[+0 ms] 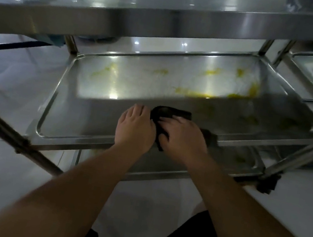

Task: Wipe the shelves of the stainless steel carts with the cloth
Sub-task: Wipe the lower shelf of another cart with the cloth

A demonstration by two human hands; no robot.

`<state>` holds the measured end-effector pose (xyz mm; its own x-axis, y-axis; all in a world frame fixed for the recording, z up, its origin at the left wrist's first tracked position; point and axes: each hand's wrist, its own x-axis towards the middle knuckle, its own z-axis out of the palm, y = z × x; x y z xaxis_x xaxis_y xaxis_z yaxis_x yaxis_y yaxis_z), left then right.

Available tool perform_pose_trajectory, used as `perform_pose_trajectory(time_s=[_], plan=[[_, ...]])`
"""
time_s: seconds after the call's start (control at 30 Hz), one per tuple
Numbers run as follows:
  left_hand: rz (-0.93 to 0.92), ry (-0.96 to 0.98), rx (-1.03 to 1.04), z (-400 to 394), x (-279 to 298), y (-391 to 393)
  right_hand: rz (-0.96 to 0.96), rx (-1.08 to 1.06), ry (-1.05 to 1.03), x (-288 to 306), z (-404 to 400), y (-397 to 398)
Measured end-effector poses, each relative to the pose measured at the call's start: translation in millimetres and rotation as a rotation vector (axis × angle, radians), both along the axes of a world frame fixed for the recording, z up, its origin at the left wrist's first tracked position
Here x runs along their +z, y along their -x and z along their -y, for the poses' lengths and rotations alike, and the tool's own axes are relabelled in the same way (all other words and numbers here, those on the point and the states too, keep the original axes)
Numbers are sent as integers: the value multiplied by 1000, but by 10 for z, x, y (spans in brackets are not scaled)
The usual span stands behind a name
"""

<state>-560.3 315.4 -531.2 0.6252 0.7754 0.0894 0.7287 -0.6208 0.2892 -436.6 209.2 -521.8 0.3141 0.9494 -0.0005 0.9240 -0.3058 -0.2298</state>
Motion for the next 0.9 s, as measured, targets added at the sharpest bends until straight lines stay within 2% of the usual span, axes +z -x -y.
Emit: perform_pose_trajectory(time_s=[0.1, 0.4, 0.5, 0.57, 0.63, 0.73, 0.83, 0.9], plan=[[-15, -48, 17, -7, -137, -24, -1, -21, -10, 11, 128, -274], [-26, -56, 20, -43, -294, -18, 53, -569, 39, 16, 1301, -2459], [-25, -66, 27, -60, -326, -14, -13, -802, 104, 79, 1377, -2723], [-32, -75, 28, -69, -344, -14, -28, -878, 116, 104, 1245, -2583], [-44, -81, 31, -75, -354, -25, -16, -809, 103, 88, 1039, -2225], [-57, -83, 41, -74, -345, -36, 25, -477, 87, -11, 619, -1438], [-46, -74, 38, -54, -322, -31, -78, -113, 28, -43, 17, -682], [-27, -47, 45, -44, -318, -35, -177, 35, 24, -5, -369, -412]])
